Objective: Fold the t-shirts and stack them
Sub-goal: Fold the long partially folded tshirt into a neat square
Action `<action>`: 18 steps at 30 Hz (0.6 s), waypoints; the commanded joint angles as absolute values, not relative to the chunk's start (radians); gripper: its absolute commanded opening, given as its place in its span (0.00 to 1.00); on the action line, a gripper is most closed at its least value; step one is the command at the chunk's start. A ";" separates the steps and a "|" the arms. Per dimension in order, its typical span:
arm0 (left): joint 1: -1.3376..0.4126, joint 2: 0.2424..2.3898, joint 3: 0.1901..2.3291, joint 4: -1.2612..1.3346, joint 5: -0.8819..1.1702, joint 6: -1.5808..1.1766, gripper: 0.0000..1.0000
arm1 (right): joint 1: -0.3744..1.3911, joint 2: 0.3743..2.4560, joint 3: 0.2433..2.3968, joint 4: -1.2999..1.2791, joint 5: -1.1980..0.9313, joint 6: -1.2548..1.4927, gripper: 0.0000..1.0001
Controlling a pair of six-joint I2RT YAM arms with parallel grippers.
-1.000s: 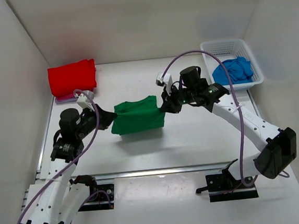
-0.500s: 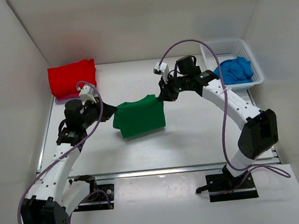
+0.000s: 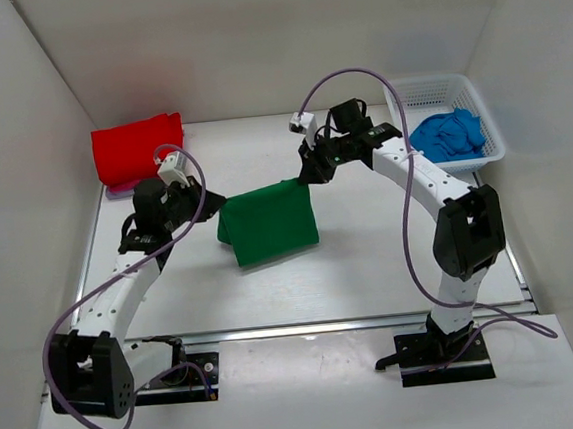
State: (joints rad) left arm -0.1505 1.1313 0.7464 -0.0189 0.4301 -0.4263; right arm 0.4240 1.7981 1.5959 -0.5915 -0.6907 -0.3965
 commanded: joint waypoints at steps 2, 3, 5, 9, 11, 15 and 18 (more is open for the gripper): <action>-0.129 1.175 0.775 0.078 0.425 -0.425 0.00 | 0.403 1.835 1.655 -0.546 -0.719 -0.414 0.00; -0.129 1.187 0.772 0.096 0.433 -0.426 0.00 | 0.402 1.848 1.651 -0.542 -0.719 -0.413 0.00; -0.132 1.216 0.775 0.113 0.428 -0.431 0.00 | 0.397 1.867 1.661 -0.537 -0.719 -0.414 0.00; -0.120 1.288 0.781 0.155 0.442 -0.436 0.00 | 0.387 1.923 1.706 -0.514 -0.726 -0.411 0.01; -0.114 1.307 0.776 0.175 0.448 -0.440 0.00 | 0.387 1.950 1.719 -0.499 -0.724 -0.410 0.00; -0.109 1.371 0.776 0.204 0.431 -0.425 0.00 | 0.387 2.014 1.756 -0.454 -0.721 -0.379 0.00; -0.104 1.405 0.769 0.229 0.422 -0.434 0.00 | 0.393 2.071 1.796 -0.430 -0.719 -0.359 0.00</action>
